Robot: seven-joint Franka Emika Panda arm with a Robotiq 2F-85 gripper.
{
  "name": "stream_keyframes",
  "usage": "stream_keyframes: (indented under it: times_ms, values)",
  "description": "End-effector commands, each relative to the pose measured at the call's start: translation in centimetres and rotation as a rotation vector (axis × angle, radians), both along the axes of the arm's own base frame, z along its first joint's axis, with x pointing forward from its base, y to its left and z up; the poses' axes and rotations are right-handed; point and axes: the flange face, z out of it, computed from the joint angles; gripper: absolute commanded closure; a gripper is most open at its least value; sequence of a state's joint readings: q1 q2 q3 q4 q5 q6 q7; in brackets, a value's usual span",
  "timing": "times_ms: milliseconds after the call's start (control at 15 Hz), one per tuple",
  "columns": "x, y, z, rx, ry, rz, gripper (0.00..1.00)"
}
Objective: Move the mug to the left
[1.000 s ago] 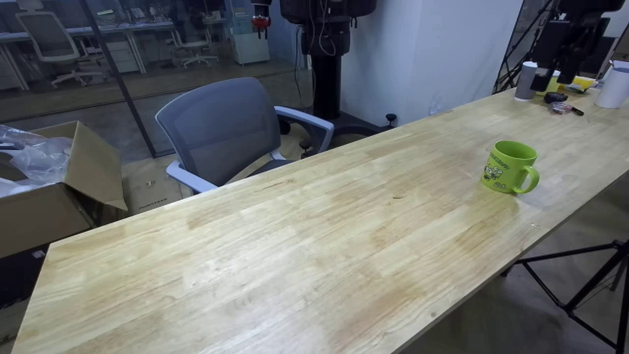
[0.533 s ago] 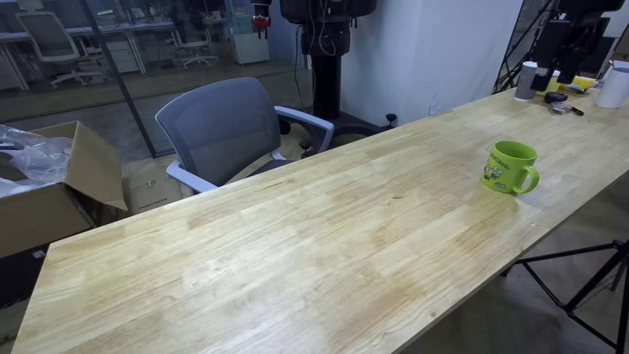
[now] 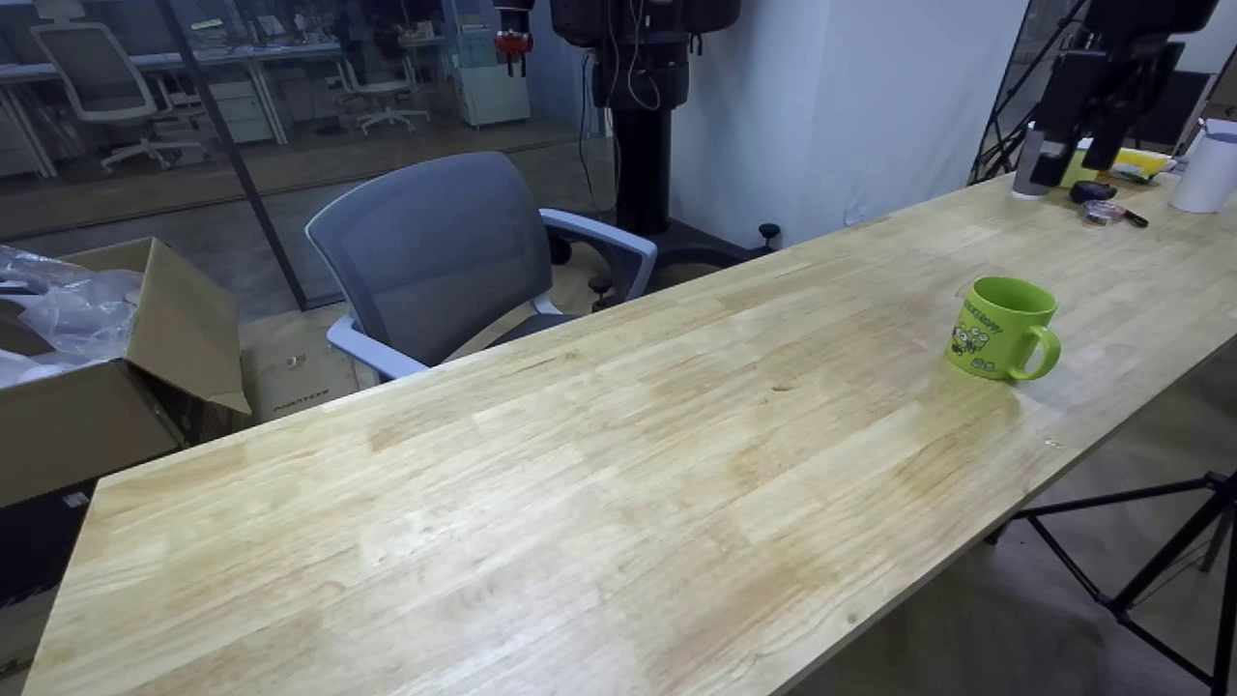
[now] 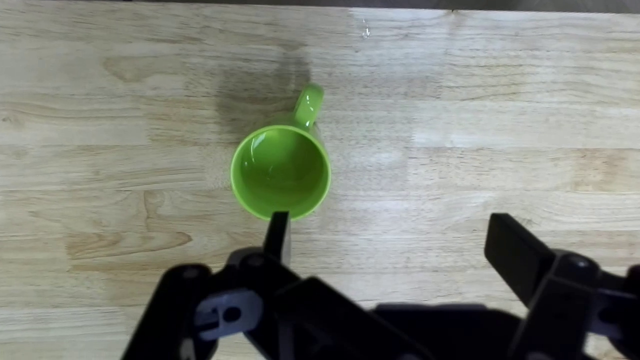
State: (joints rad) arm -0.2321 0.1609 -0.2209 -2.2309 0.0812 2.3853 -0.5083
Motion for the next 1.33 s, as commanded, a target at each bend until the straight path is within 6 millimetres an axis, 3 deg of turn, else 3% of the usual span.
stream_keyframes:
  times_ms: [0,467,1267]
  values:
    - [0.6,0.1,-1.7,-0.007,-0.002,-0.002,0.00]
    - [0.7,-1.0,-6.2,-0.002,0.055,-0.023,0.00]
    - [1.7,-2.7,-11.3,-0.026,0.047,-0.079,0.00]
